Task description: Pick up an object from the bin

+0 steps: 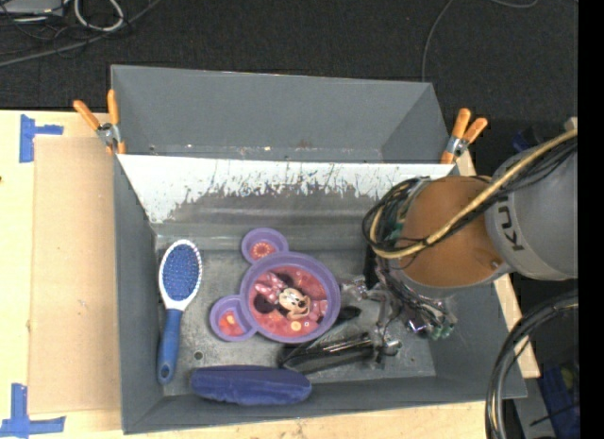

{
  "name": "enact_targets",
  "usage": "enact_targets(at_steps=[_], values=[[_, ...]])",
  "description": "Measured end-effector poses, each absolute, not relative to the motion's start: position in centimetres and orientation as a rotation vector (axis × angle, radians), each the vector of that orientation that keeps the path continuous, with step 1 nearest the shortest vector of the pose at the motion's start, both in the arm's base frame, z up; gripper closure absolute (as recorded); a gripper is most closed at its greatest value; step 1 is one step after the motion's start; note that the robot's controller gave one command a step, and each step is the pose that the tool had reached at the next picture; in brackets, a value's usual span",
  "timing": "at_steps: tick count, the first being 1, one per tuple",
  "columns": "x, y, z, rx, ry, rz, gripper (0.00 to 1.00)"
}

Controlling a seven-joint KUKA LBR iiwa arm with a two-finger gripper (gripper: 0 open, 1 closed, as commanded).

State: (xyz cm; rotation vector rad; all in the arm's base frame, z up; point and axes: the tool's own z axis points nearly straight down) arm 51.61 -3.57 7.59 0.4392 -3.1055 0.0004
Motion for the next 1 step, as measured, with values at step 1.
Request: enact_targets(at_steps=[1], values=[[51.54,-0.88,7.17,0.420,-3.106,-0.001,0.00]])
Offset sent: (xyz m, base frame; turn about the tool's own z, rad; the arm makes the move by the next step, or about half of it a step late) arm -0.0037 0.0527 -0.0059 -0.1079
